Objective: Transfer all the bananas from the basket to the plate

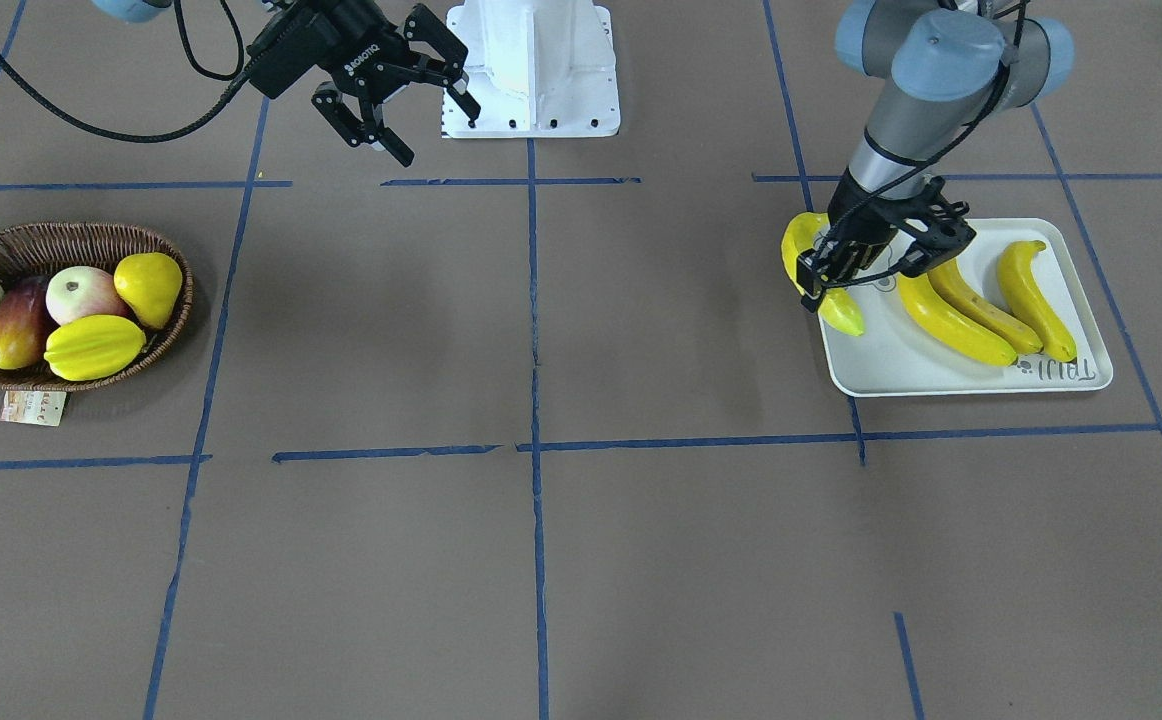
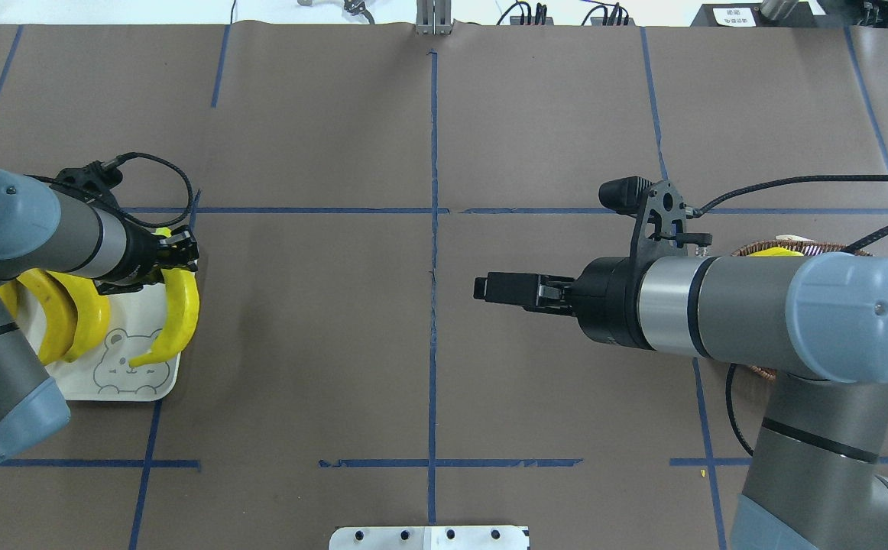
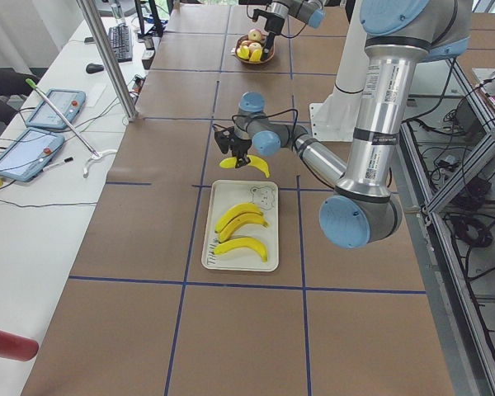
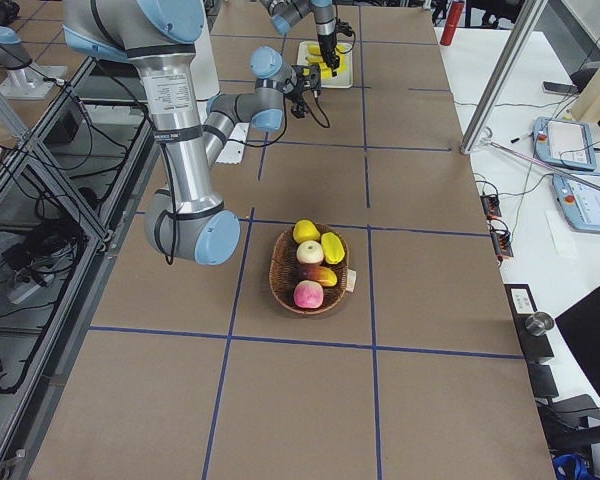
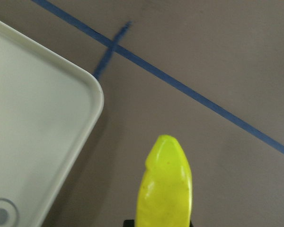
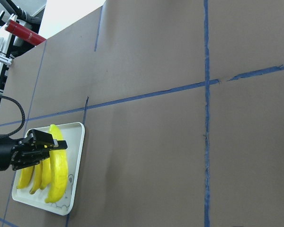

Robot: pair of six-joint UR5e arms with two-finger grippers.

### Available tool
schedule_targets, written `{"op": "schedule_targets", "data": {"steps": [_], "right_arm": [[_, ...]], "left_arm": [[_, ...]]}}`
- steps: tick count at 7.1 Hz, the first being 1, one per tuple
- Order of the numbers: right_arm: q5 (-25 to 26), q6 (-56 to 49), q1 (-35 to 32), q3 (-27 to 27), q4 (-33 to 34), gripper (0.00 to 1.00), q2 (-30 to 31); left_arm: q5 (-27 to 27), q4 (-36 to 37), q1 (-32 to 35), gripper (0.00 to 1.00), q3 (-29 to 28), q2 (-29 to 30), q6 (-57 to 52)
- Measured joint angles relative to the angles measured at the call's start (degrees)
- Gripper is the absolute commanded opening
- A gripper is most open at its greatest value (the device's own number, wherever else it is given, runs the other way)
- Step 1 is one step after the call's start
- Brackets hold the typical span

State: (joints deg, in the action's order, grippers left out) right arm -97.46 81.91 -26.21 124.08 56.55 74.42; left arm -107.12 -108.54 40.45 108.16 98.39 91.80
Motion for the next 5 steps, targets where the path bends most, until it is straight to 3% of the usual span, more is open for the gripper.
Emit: {"op": "schedule_targets", "data": {"steps": [1, 2, 5], "right_arm": [[-0.1, 0.0, 0.0, 0.2, 0.0, 1.0, 0.2], [-0.2, 0.0, -0.1, 0.4, 0.0, 1.0, 0.3], [-0.5, 0.0, -1.1, 1.1, 0.0, 1.0, 1.1]], "left_arm": [[0.0, -0.2, 0.6, 0.37, -2.2, -0.9, -0.8], [0.0, -0.4, 0.9, 0.99, -3.3, -1.4, -1.0], [1.6, -0.5, 1.3, 1.0, -3.1, -1.9, -1.7]]}}
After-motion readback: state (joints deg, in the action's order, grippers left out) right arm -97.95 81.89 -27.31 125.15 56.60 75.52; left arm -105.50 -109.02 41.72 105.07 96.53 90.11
